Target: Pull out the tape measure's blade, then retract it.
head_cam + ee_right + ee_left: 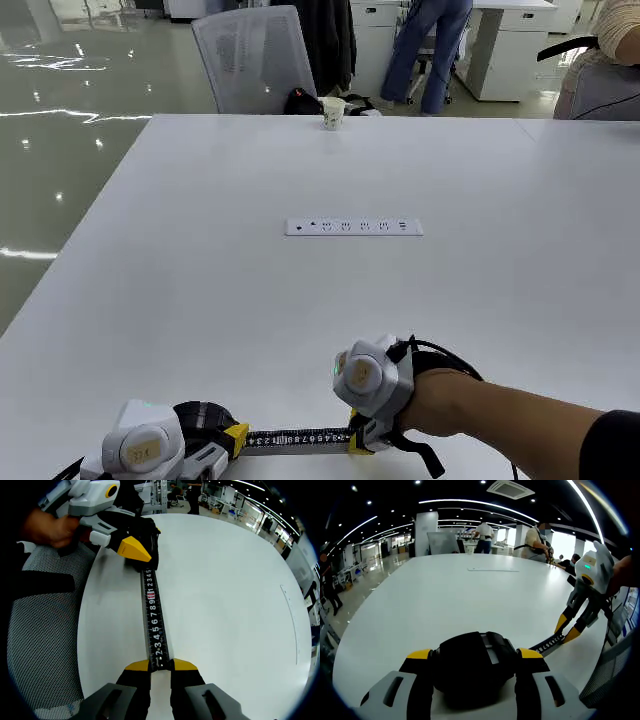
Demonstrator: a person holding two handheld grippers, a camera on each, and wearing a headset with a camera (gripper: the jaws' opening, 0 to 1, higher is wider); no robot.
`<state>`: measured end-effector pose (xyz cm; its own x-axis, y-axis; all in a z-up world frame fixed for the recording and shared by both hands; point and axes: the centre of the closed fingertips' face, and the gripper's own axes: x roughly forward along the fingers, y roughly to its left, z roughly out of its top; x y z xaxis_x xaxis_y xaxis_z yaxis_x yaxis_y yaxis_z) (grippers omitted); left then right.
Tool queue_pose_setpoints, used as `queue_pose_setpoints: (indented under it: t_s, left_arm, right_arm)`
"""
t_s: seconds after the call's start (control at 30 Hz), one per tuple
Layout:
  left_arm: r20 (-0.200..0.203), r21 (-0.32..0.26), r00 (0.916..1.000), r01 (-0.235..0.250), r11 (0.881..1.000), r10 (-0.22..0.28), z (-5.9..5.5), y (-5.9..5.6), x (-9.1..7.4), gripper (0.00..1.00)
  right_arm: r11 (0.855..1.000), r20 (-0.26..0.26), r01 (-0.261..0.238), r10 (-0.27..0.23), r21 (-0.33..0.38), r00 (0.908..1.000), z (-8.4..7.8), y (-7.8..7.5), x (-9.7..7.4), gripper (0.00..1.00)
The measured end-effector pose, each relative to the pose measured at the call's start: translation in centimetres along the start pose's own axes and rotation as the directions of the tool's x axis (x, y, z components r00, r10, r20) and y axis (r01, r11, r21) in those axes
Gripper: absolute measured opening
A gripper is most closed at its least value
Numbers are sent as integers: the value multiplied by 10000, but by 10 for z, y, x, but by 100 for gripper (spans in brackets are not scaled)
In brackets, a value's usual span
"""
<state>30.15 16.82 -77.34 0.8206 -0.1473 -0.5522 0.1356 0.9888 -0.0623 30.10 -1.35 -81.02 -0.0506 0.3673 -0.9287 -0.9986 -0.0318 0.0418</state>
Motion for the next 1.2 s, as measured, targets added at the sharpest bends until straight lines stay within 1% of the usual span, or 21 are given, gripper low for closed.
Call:
queue_pose_setpoints:
  t_s: [0.07,0.4,0.63,0.7,0.93,1.2]
  left_arm:
    - [9,-3,10000,12,10000,-12,0,0,0,61]
    - [10,-15,10000,51,10000,-51,0,0,0,61]
    - [48,-129,9999,127,9998,-127,0,1,0,61]
    - [52,-121,9999,127,9998,-126,0,2,0,61]
    - [53,-138,9998,190,9997,-189,0,1,0,60]
    - [33,-121,9996,265,9996,-265,0,1,-1,60]
  right_arm:
    - [9999,42,45,-46,152,10000,0,-1,1,11]
    - [9995,172,191,-195,267,9997,2,1,1,11]
    - [9989,204,142,-151,453,9997,3,1,1,11]
    - [9993,218,129,-137,364,9997,3,1,1,11]
    - [9992,300,112,-124,380,9995,5,0,3,11]
    - [9996,427,52,-65,293,9991,12,2,6,11]
